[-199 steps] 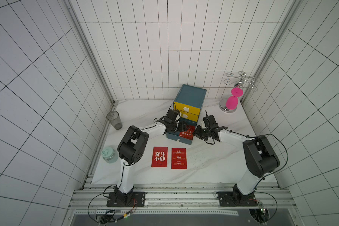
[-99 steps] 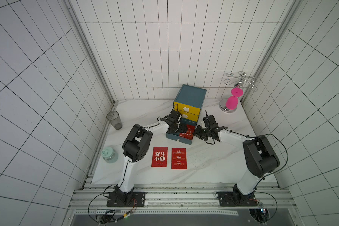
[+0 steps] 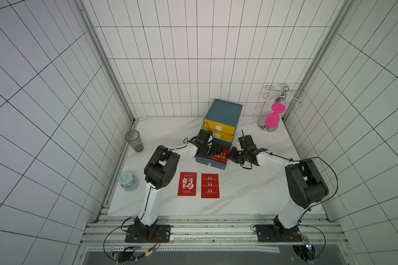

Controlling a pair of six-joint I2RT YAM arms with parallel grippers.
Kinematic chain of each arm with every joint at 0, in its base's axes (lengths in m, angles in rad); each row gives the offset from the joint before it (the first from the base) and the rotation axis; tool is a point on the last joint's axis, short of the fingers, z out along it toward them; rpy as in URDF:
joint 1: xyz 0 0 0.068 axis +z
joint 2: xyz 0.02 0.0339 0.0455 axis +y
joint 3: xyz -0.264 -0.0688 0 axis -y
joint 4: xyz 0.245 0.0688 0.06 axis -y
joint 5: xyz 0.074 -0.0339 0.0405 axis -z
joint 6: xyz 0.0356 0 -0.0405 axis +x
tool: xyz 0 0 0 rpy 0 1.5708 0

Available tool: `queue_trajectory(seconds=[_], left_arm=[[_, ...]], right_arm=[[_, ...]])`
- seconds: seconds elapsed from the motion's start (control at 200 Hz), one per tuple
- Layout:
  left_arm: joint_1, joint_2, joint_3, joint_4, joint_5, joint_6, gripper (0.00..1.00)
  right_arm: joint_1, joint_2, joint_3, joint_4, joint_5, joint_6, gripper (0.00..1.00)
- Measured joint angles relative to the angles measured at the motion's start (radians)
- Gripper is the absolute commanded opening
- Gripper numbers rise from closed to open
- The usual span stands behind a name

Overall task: Take the postcards out of the drawer
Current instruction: Pick up the postcard from the drawer.

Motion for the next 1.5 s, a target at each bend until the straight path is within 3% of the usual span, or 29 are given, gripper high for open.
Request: queue_trajectory(seconds=[0.445, 1.504], left_arm=[[0.027, 0.0, -0.074, 0.168, 0.1, -0.062, 0.76], [0.039, -0.098, -0.152, 0.328, 0.201, -0.138, 0.76]], right_arm=[[-0.012, -0.002, -0.001, 0.0, 0.007, 0.0, 0.16], [-0.012, -0.003, -0.005, 0.009, 0.007, 0.005, 0.15]])
